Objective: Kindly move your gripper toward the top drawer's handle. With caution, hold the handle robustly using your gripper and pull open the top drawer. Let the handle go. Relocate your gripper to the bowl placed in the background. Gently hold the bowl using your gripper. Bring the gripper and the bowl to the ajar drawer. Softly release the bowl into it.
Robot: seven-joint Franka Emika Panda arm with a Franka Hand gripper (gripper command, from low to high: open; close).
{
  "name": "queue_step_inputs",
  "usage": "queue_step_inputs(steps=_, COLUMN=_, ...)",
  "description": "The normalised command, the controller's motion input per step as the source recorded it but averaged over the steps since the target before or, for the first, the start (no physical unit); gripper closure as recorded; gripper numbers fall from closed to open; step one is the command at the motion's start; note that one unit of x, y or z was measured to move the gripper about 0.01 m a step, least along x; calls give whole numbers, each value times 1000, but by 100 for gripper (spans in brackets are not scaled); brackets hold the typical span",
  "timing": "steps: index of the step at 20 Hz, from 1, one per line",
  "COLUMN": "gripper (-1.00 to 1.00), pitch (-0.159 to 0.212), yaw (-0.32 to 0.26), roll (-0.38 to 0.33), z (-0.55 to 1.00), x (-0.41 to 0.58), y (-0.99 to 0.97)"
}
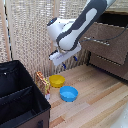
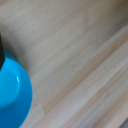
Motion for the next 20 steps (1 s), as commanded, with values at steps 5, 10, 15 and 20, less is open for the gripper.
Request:
queue_step_inputs(steps=5, gripper=-100, pitch=-25, yaw=-157, roll=326, z=-211, x=469, y=0)
queue_step_inputs(steps=10, gripper=-100, pitch=-51, yaw=-217, roll=262, z=-253, x=350, y=0)
queue_step_inputs(steps=15, gripper=-100, pitch=-56, yaw=-285, roll=108, z=-253, x=302, y=-34)
queue_step_inputs(steps=20, gripper=-100, pitch=-6, yaw=-230, roll=46, z=-245, x=228, y=0)
